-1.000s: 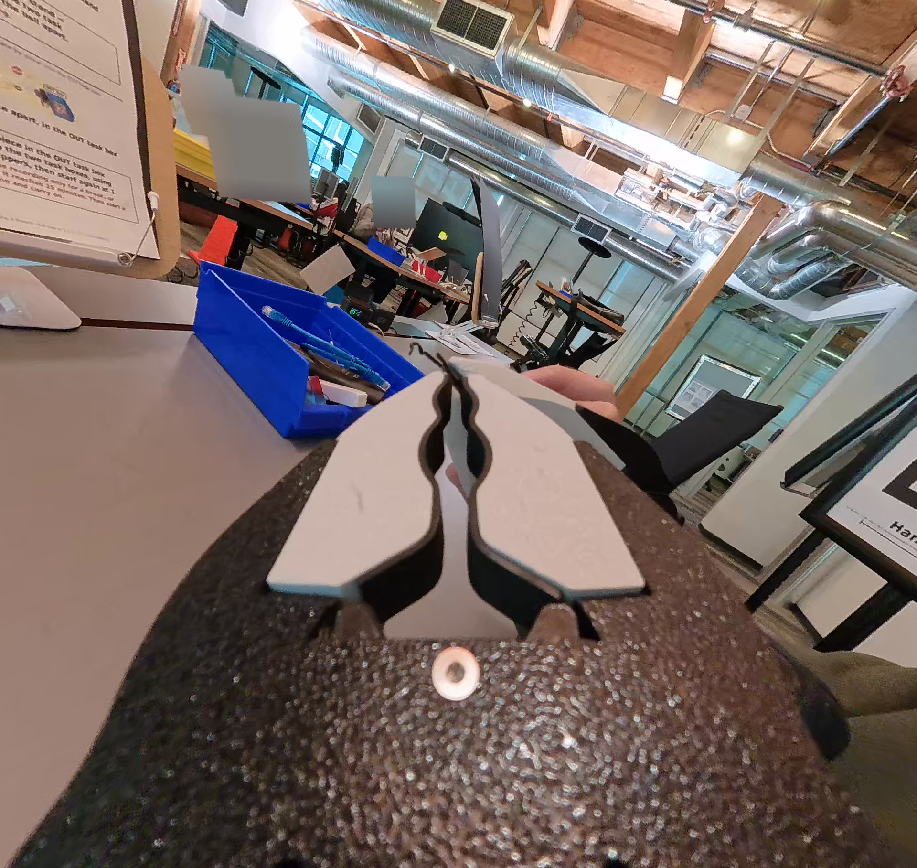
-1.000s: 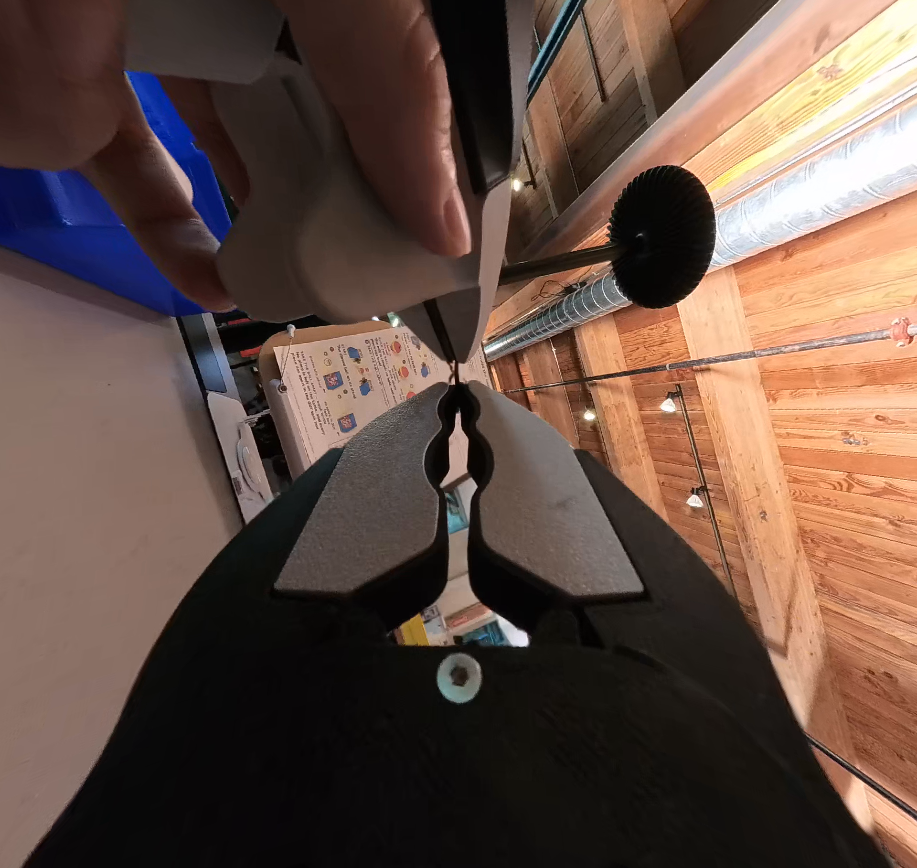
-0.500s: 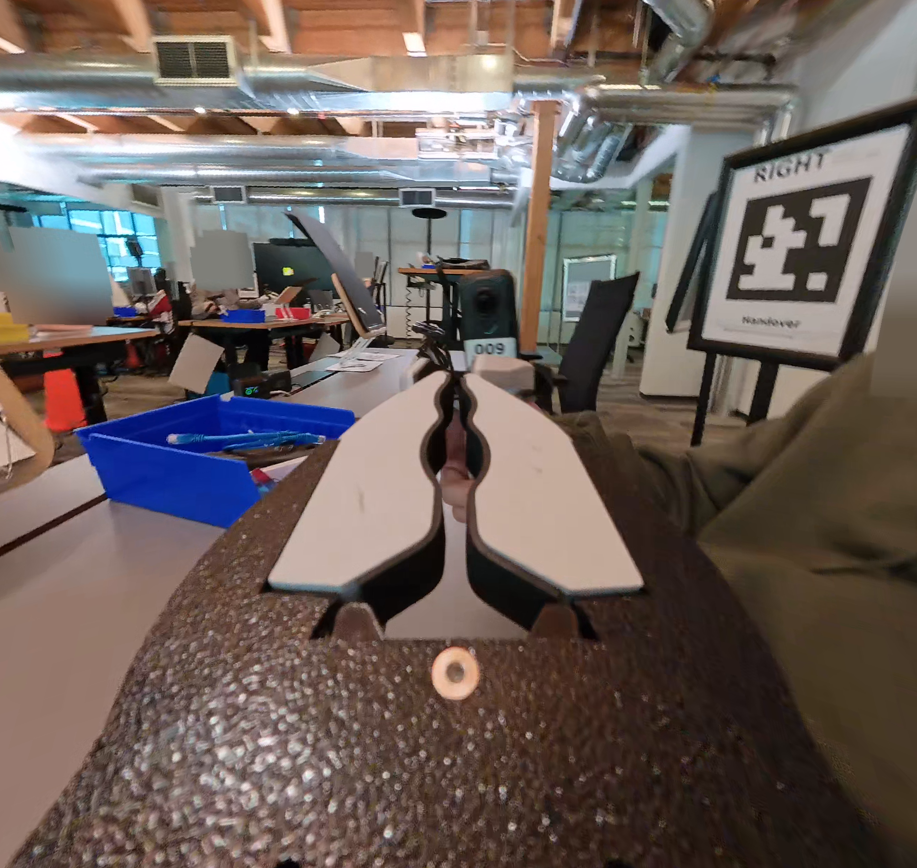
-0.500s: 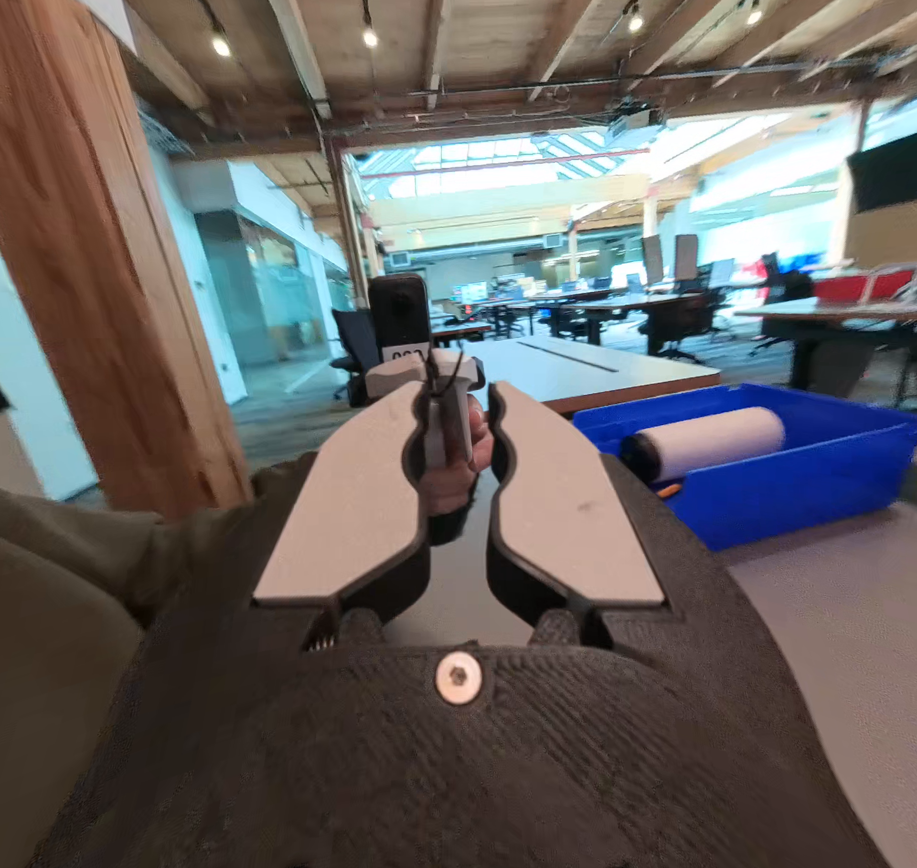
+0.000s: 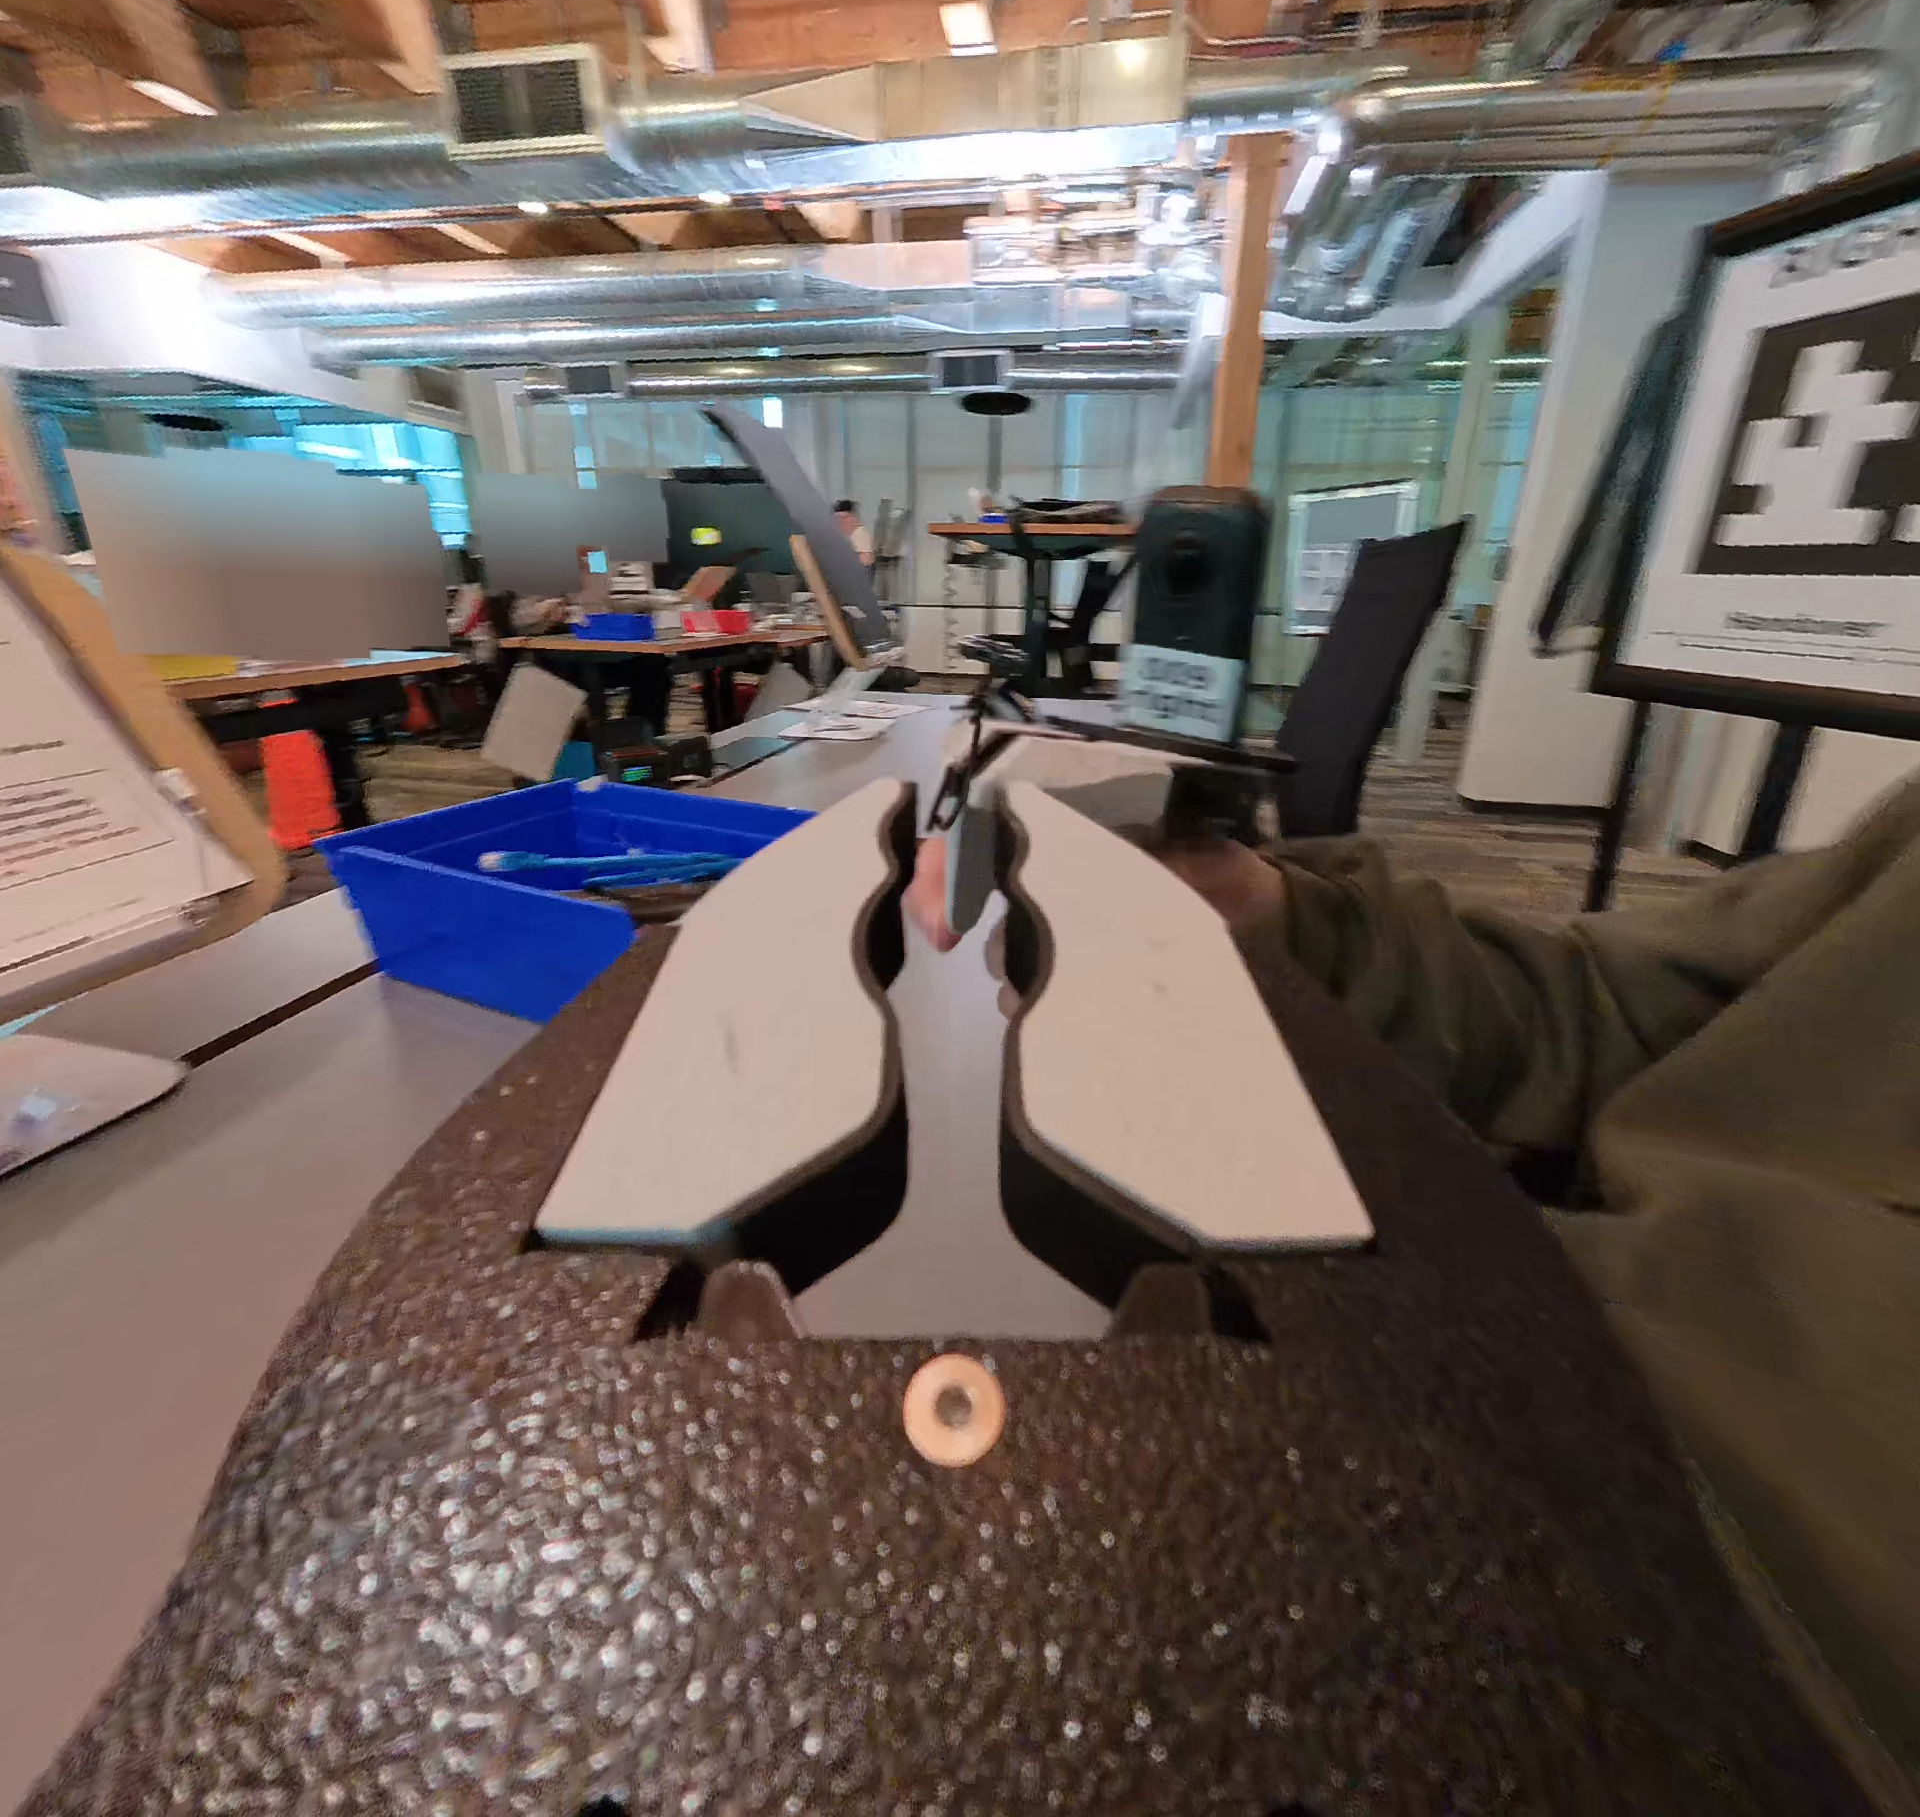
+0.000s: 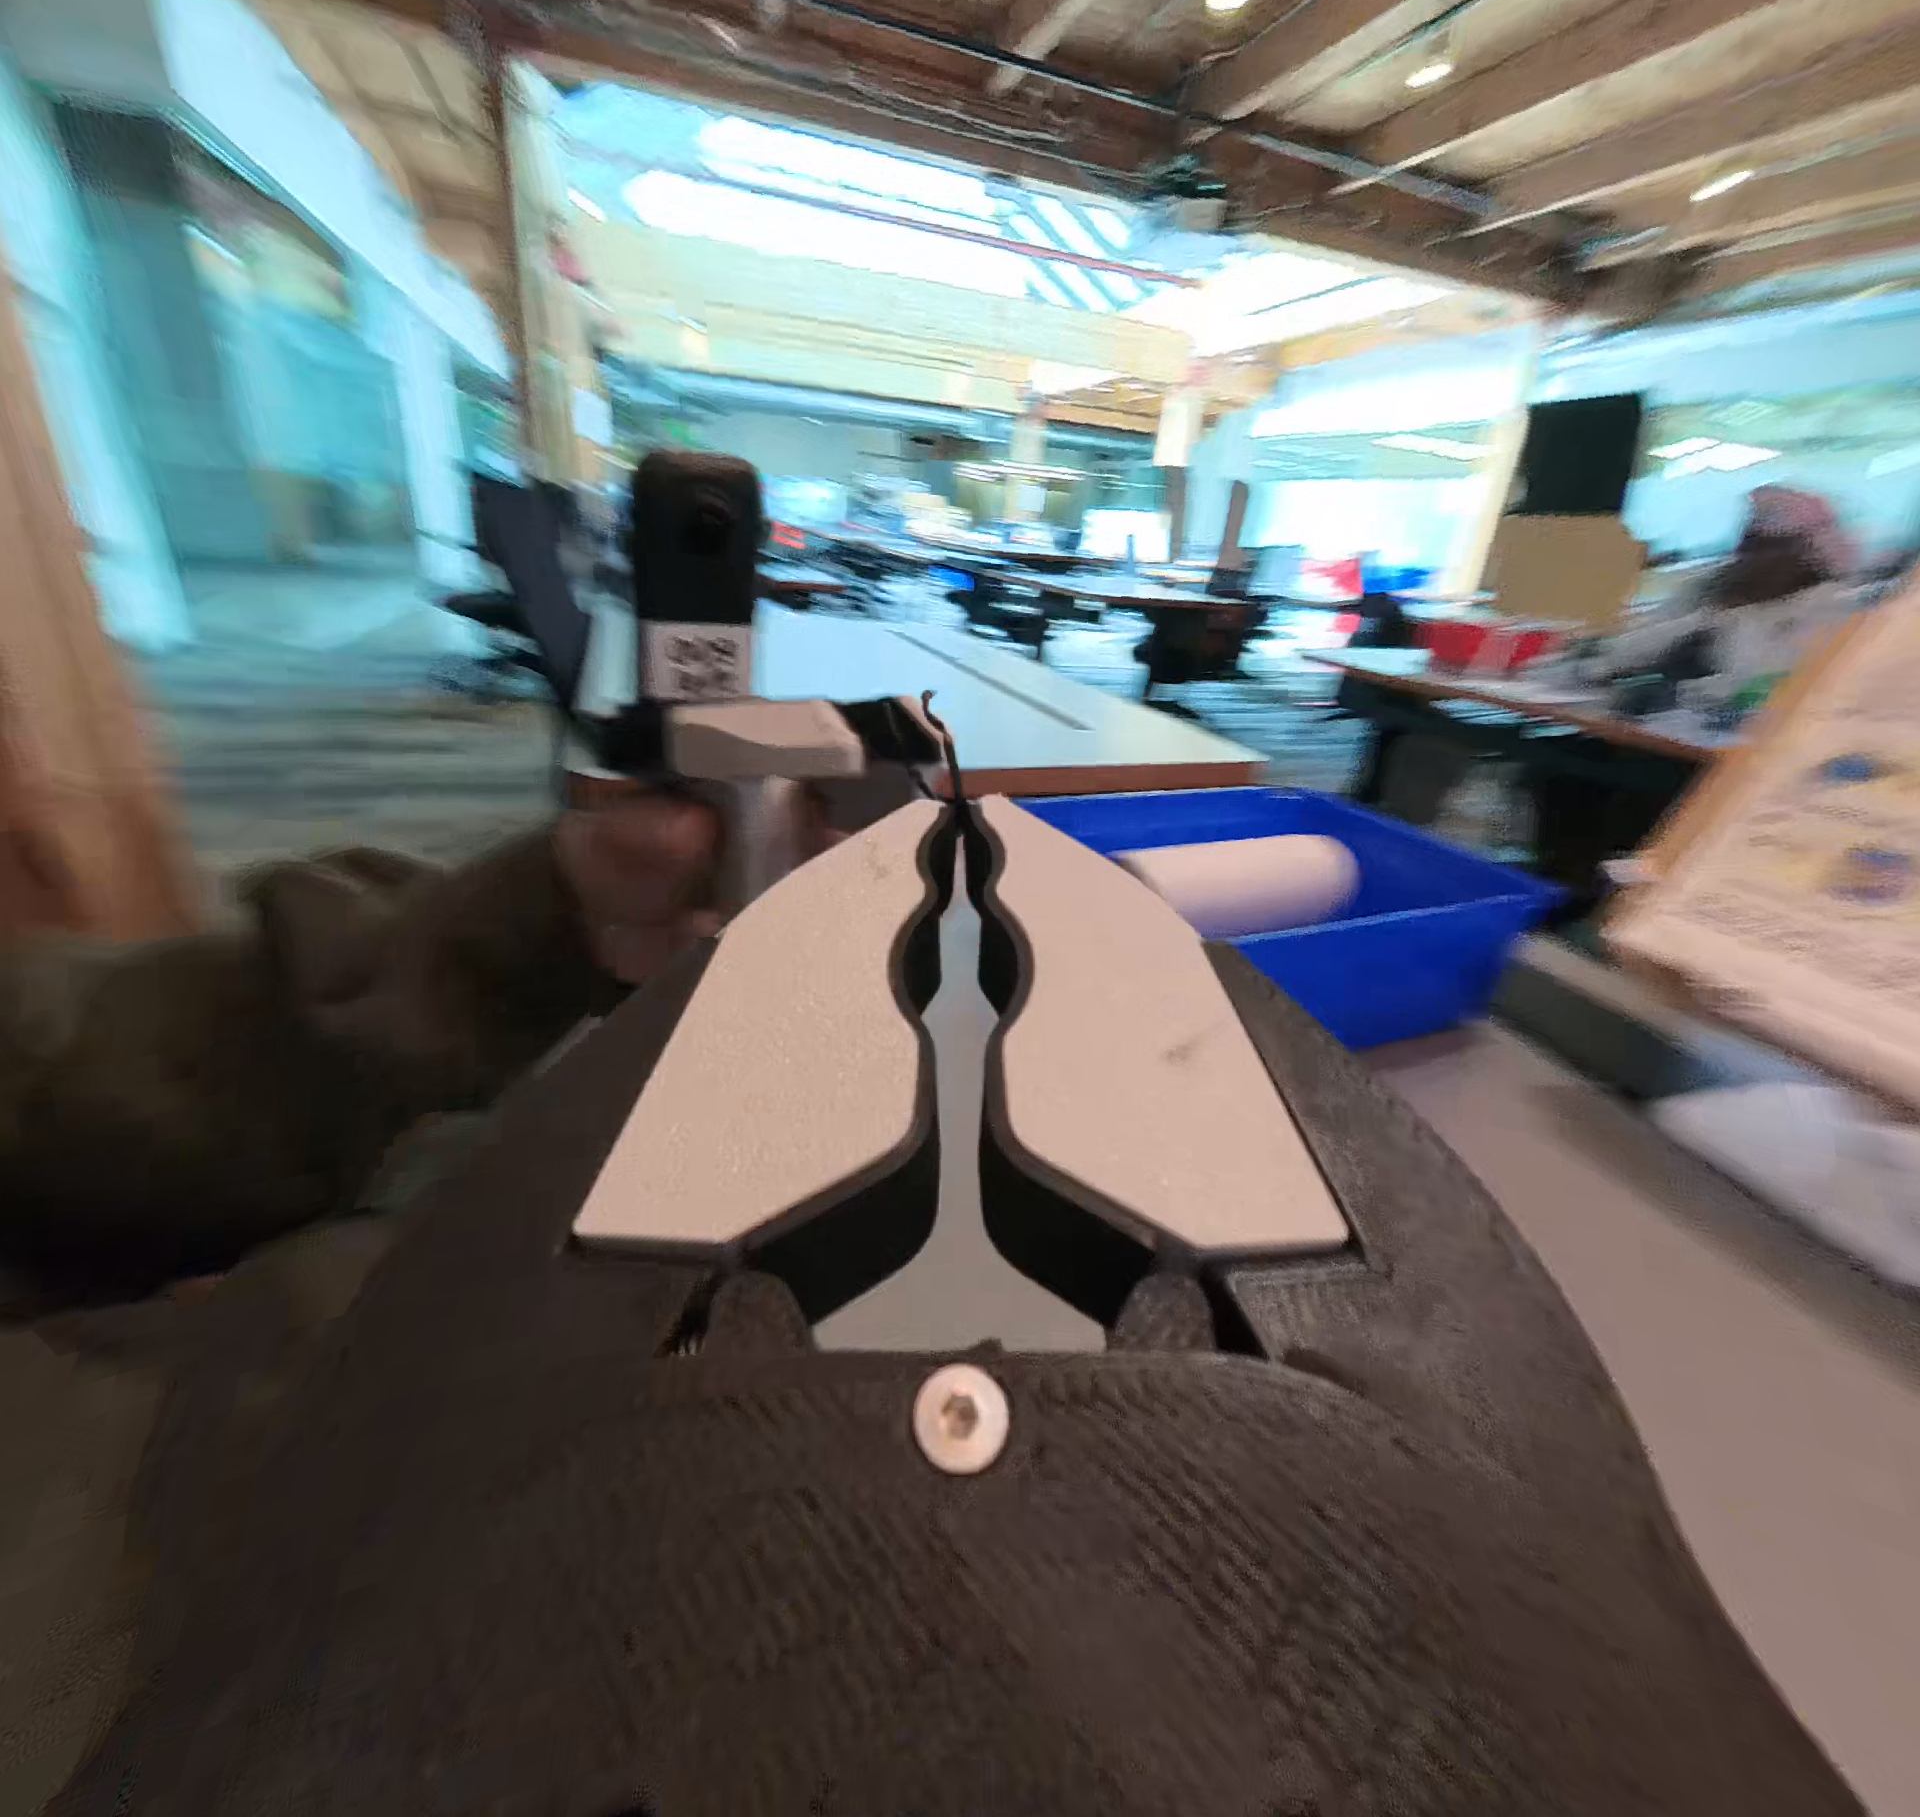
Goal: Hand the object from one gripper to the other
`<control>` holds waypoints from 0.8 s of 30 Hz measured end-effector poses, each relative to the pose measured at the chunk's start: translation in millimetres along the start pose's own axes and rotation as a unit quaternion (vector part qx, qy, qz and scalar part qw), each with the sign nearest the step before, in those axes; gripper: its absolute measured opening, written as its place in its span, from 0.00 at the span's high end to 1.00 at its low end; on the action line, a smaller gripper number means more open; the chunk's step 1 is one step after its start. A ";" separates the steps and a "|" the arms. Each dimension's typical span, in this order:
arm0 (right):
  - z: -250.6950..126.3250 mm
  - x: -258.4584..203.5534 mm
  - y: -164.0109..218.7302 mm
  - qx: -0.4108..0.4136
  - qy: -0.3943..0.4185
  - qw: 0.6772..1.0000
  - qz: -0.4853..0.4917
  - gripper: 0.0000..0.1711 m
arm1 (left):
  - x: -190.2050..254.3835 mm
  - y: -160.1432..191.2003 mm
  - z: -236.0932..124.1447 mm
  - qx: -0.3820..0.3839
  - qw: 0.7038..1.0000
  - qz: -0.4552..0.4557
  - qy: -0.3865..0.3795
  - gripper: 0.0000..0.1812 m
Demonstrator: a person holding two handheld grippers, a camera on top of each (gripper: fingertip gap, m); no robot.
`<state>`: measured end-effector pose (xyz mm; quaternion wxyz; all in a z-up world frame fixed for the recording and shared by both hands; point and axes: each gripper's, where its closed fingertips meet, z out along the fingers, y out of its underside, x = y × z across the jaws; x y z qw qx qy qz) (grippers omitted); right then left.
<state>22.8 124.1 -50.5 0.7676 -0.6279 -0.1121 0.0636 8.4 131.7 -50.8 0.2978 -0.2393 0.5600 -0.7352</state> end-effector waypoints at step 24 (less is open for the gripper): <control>-4.5 25.8 13.1 -0.160 0.288 0.651 -0.684 0.99 | -17.6 25.1 28.2 0.013 0.947 -0.311 -0.084 0.96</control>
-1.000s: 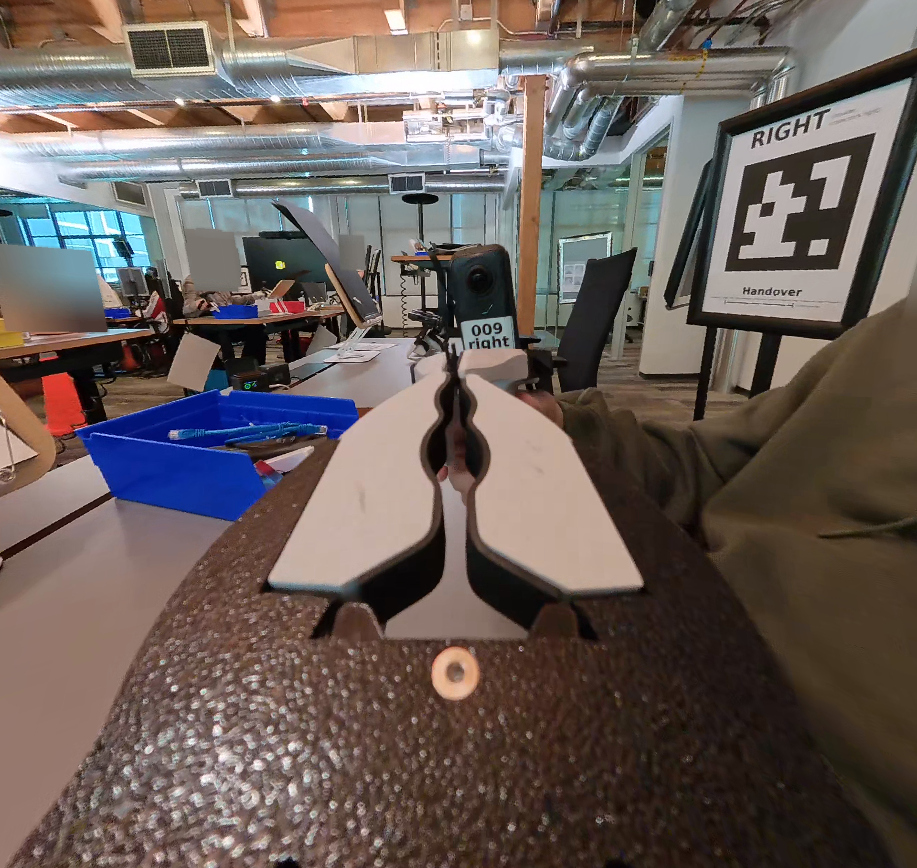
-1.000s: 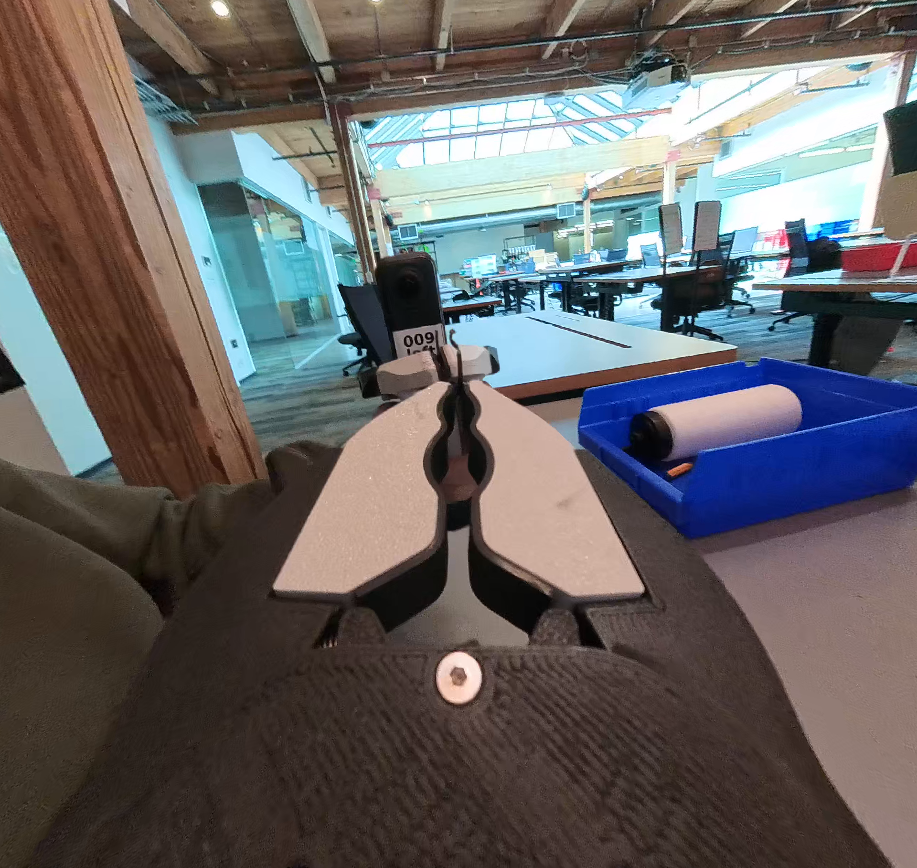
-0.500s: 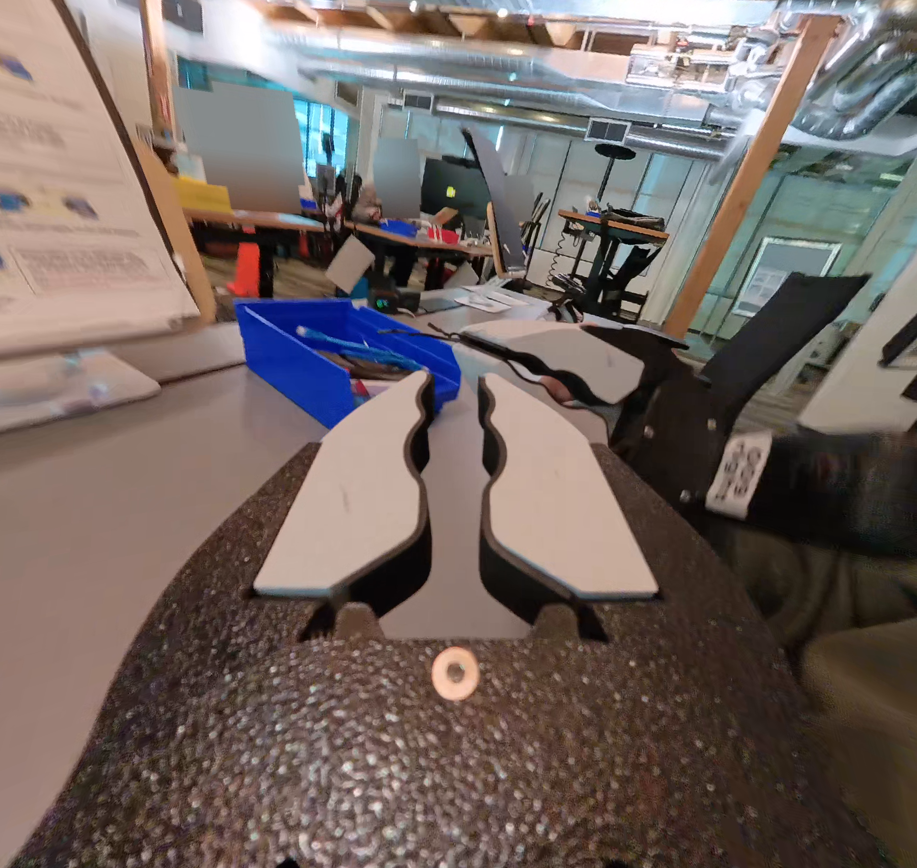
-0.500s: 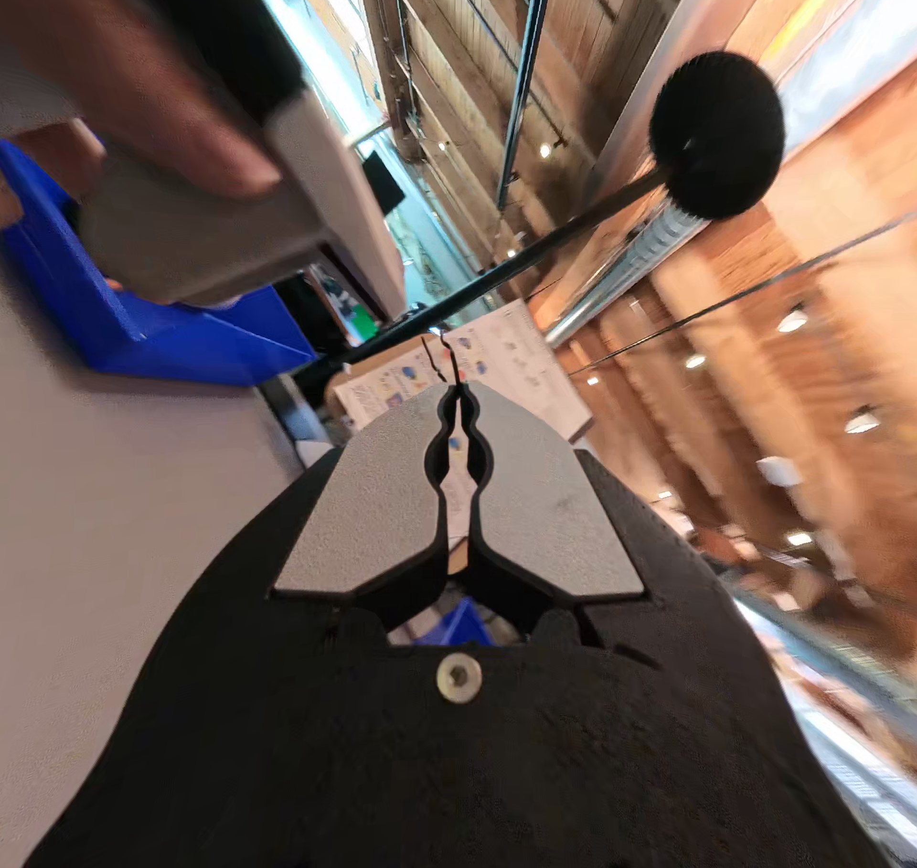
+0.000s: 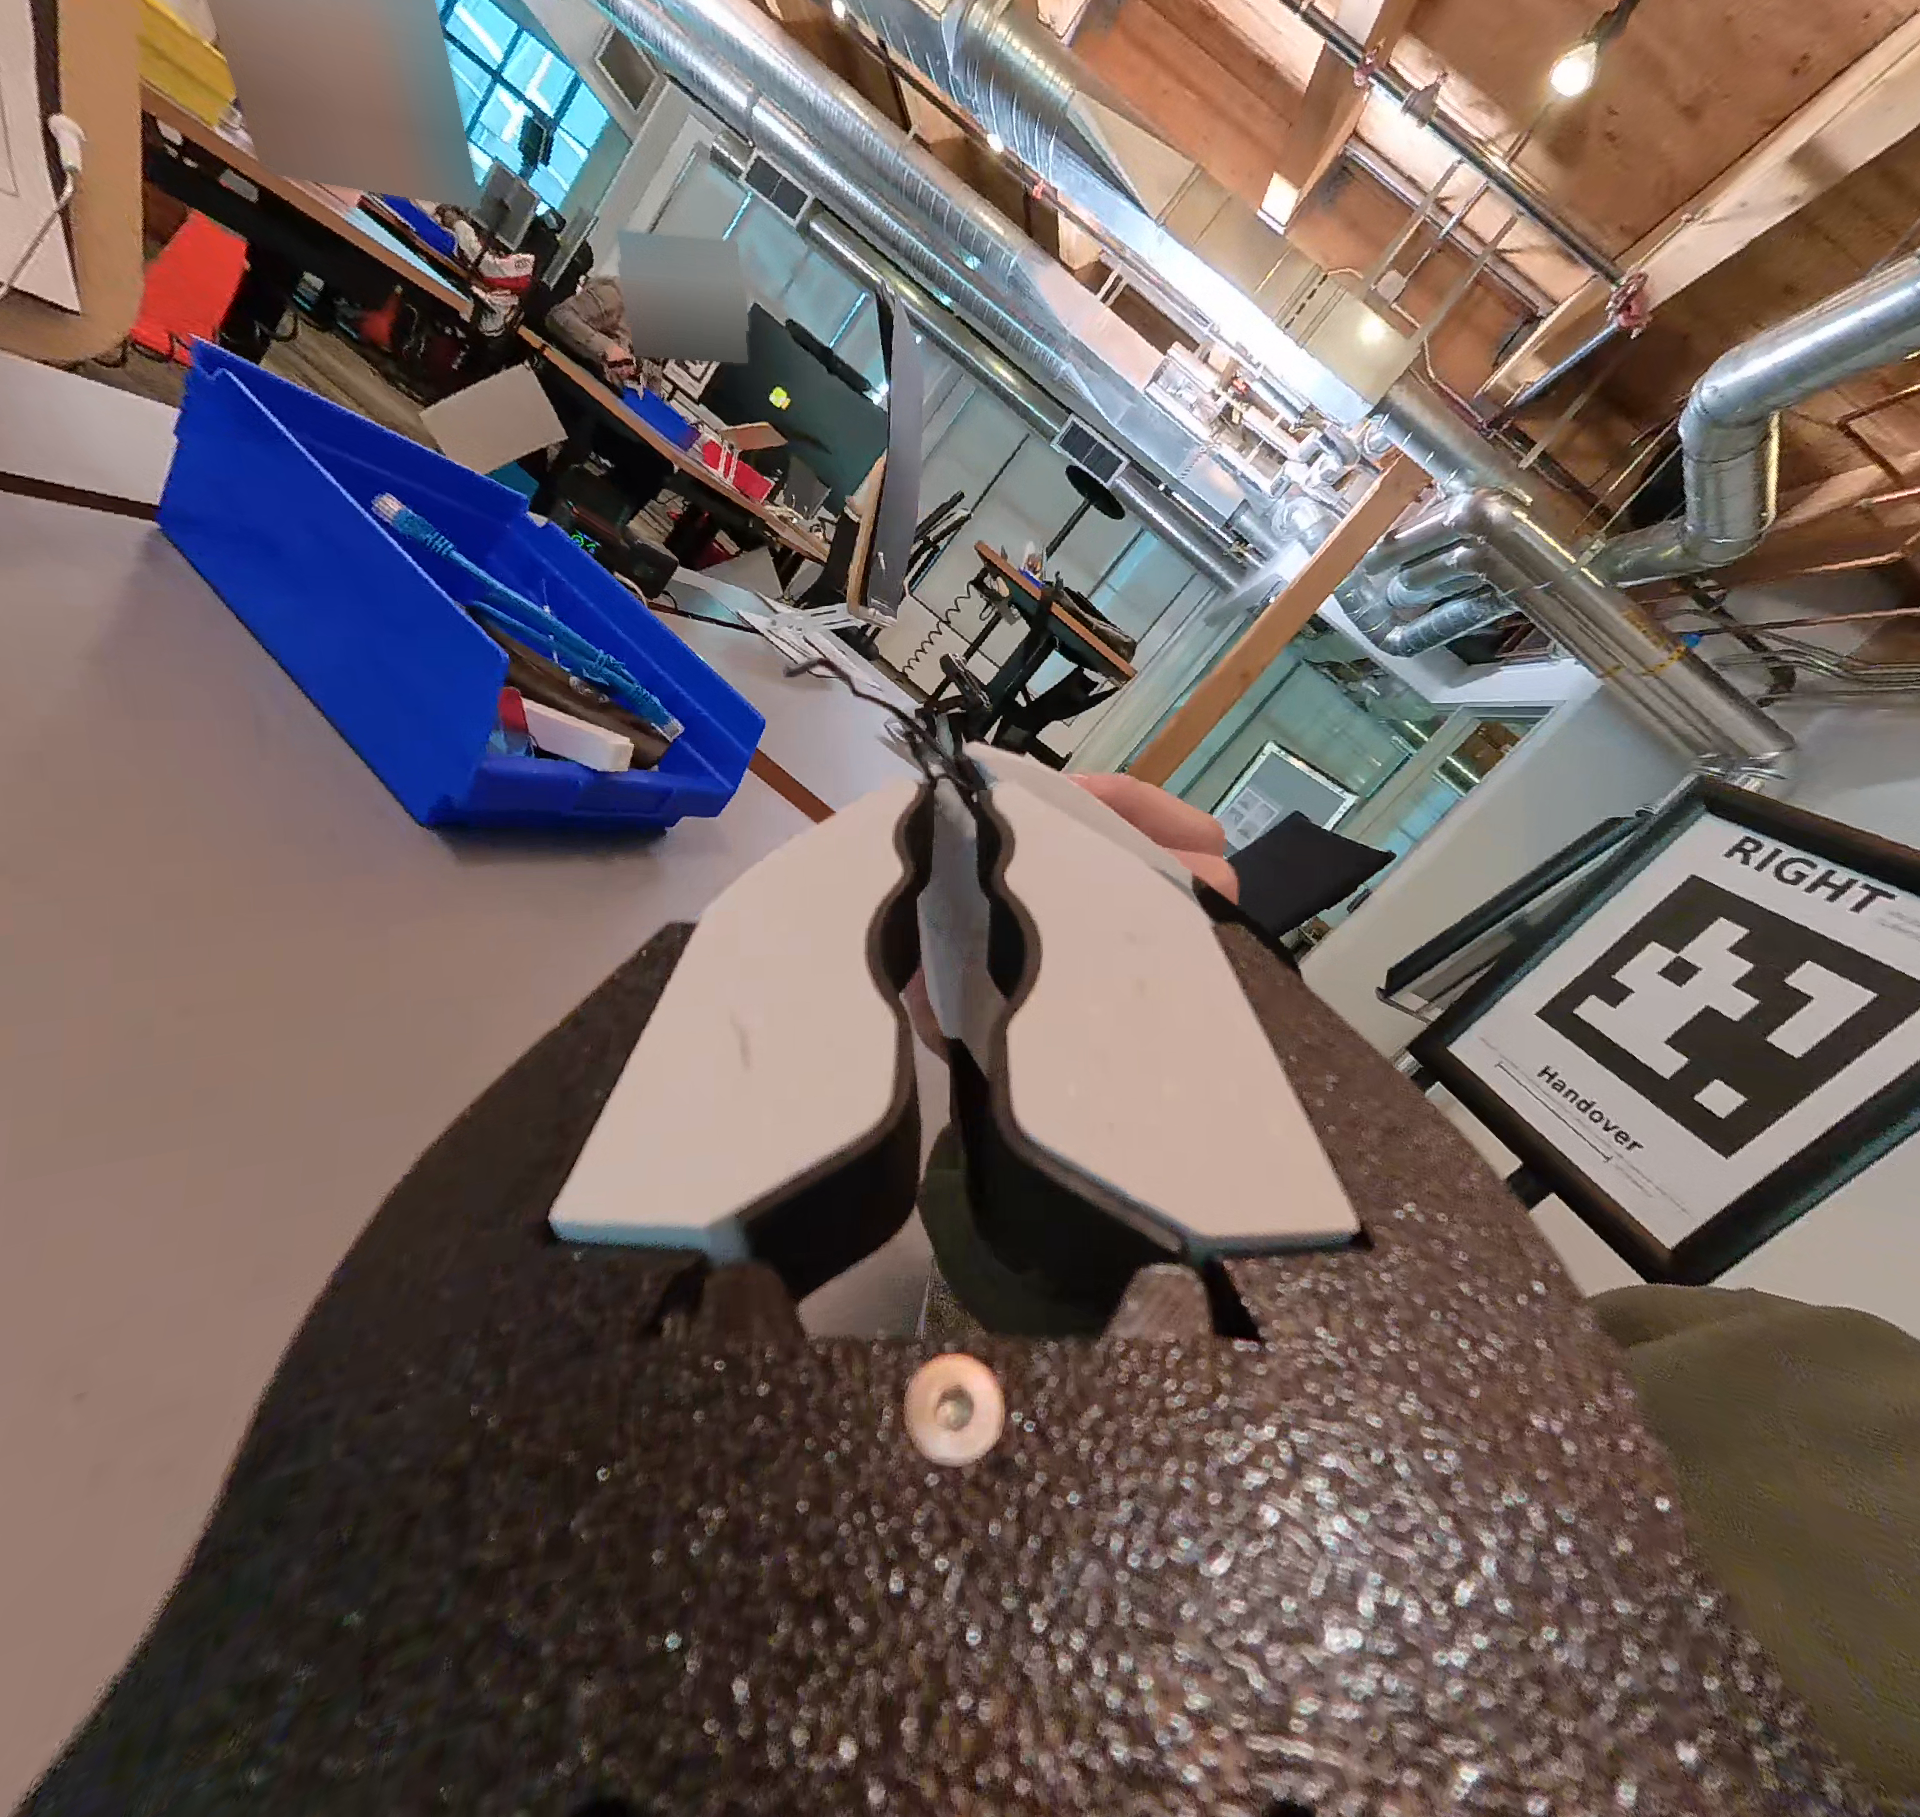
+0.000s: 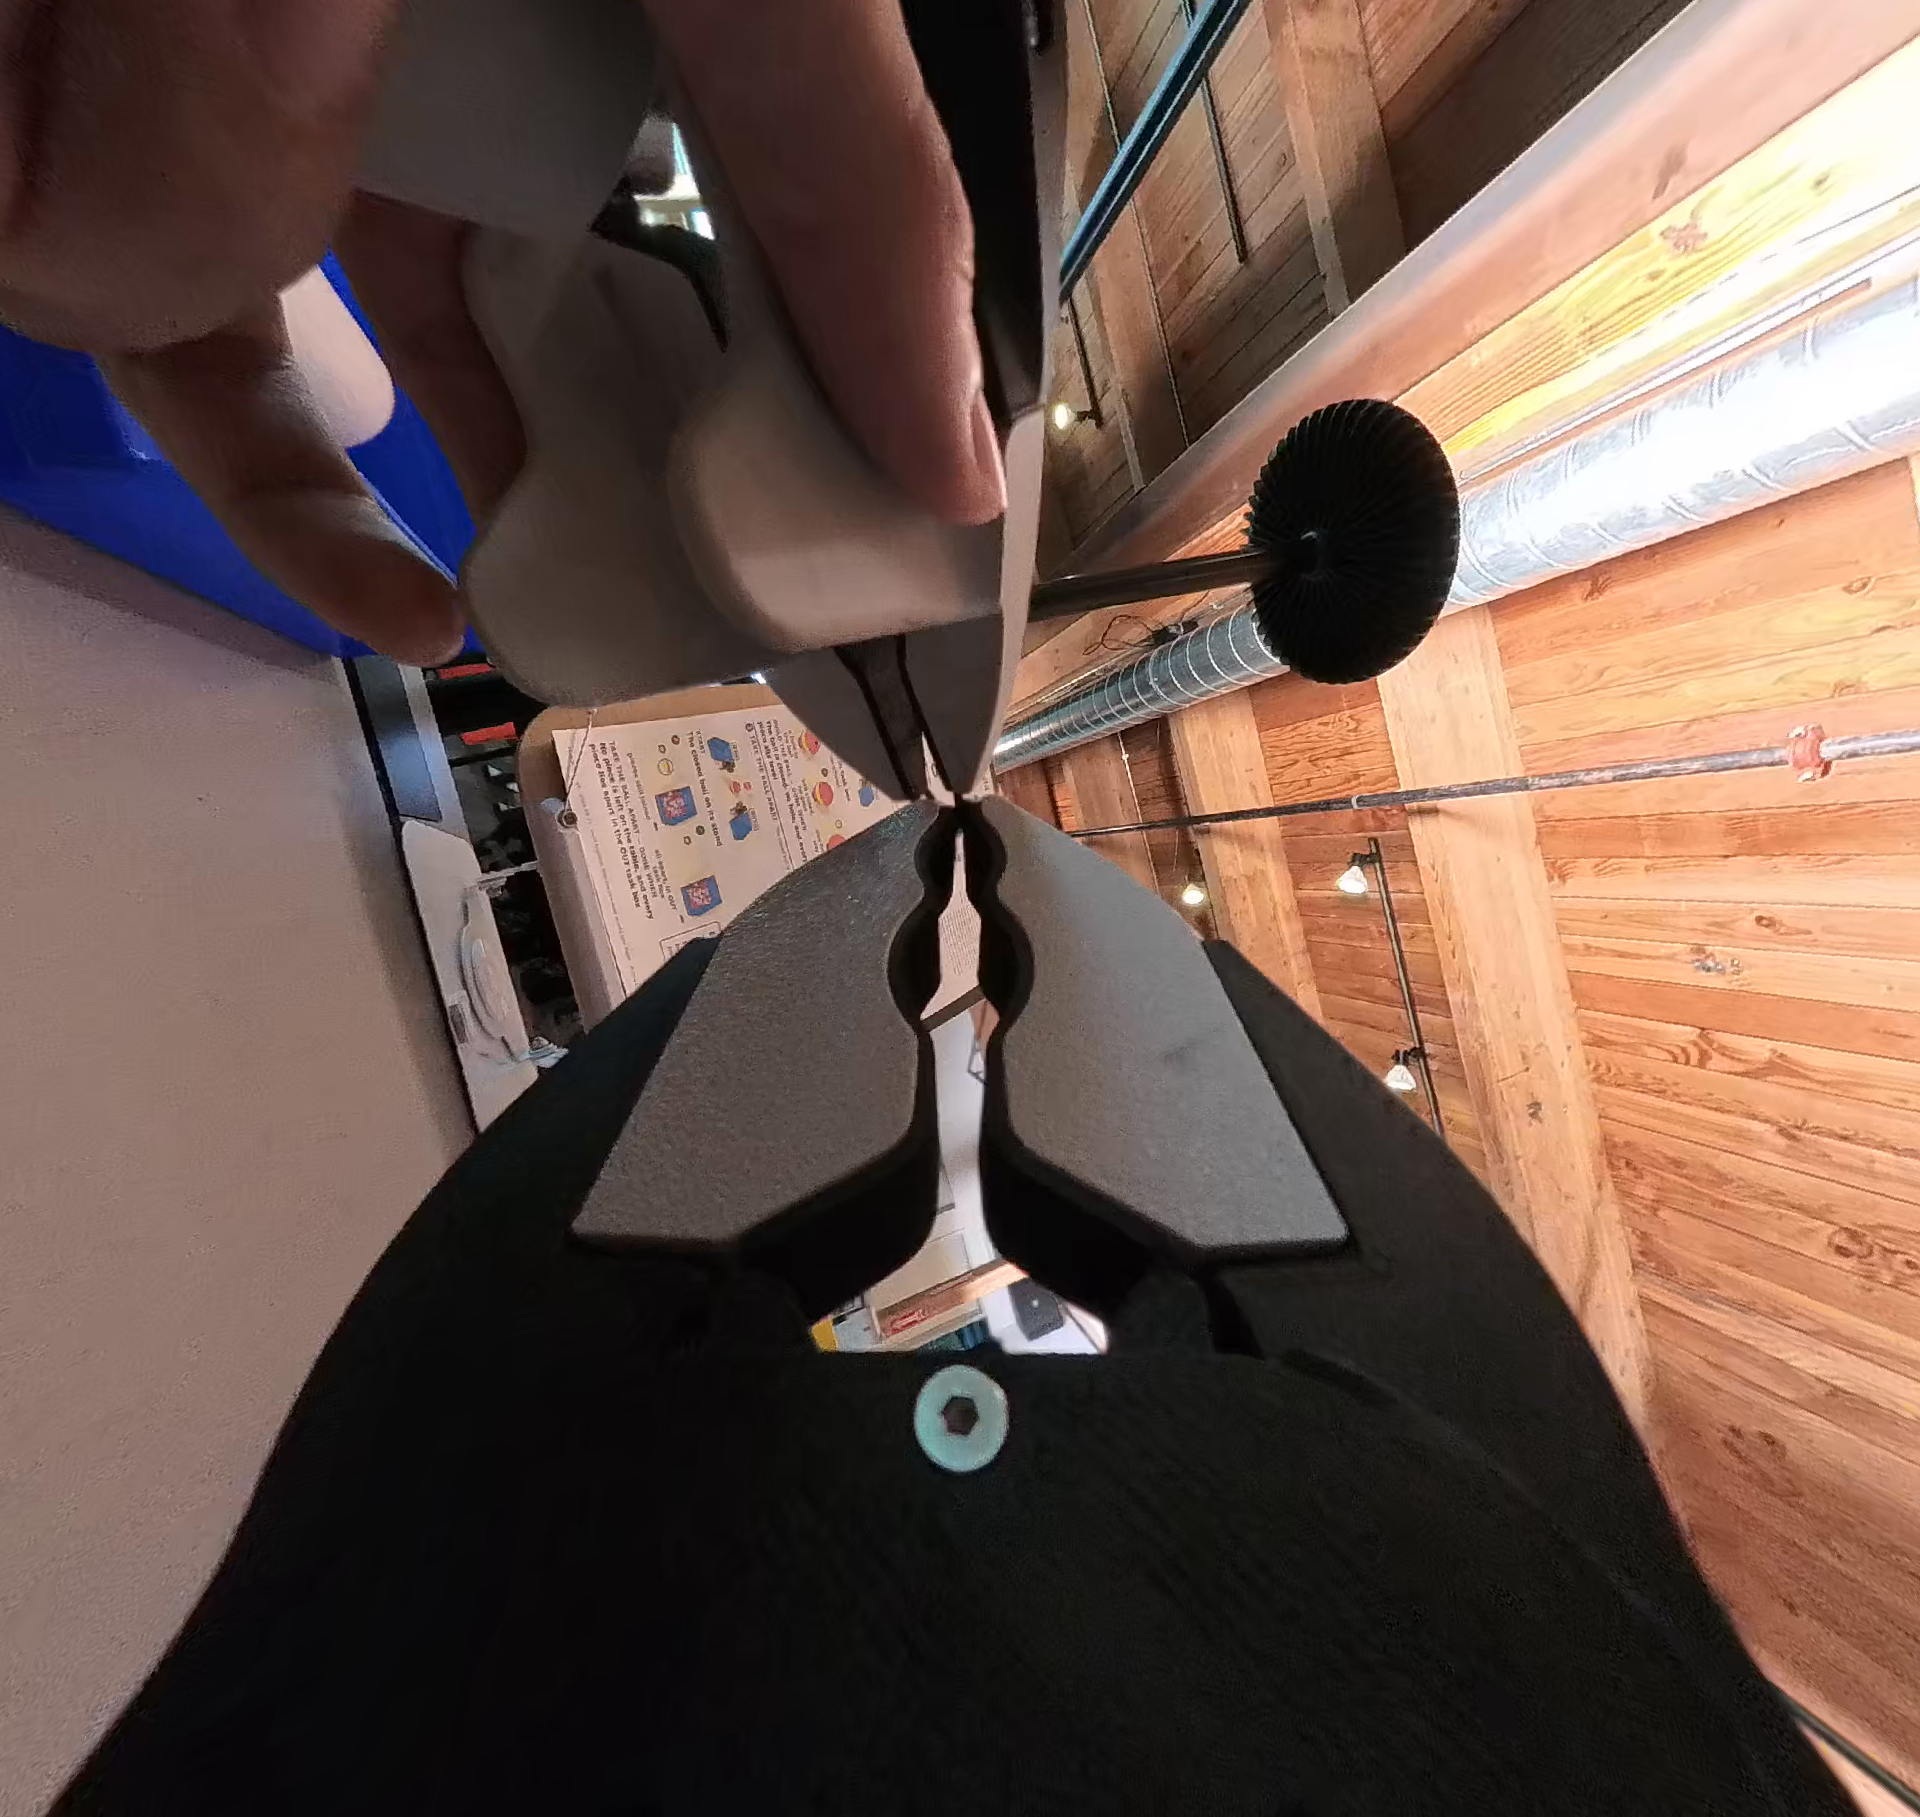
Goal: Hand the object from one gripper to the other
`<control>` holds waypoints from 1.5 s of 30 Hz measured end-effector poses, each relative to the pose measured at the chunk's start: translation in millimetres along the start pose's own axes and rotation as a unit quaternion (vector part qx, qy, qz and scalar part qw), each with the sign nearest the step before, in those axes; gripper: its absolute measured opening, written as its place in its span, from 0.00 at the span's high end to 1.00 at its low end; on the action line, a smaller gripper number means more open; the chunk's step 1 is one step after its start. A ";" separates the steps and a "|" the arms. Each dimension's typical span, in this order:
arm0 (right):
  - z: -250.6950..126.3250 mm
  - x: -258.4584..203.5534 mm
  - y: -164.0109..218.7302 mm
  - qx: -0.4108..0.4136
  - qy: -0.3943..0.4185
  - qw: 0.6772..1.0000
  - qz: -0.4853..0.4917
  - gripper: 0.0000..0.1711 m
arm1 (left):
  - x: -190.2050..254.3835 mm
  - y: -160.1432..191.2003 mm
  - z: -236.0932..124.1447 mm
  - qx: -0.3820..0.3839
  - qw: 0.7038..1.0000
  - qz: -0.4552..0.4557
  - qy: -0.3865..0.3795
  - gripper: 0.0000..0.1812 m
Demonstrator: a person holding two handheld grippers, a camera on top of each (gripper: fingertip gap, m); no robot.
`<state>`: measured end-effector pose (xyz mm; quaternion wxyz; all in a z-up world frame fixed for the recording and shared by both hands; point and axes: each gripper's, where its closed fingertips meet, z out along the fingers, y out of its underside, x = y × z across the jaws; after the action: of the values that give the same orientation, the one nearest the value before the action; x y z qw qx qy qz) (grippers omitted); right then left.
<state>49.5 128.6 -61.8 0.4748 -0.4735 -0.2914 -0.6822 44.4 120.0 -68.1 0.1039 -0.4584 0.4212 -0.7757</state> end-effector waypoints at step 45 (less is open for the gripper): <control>-25.6 0.5 -31.4 0.171 -0.401 0.558 0.706 0.99 | 17.1 31.4 -29.3 -0.145 0.949 0.244 0.138 0.99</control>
<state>10.9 118.7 -69.5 0.7110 -0.6621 -0.1349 0.1945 4.5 107.4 -87.5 0.1636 -0.2399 0.6385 -0.7127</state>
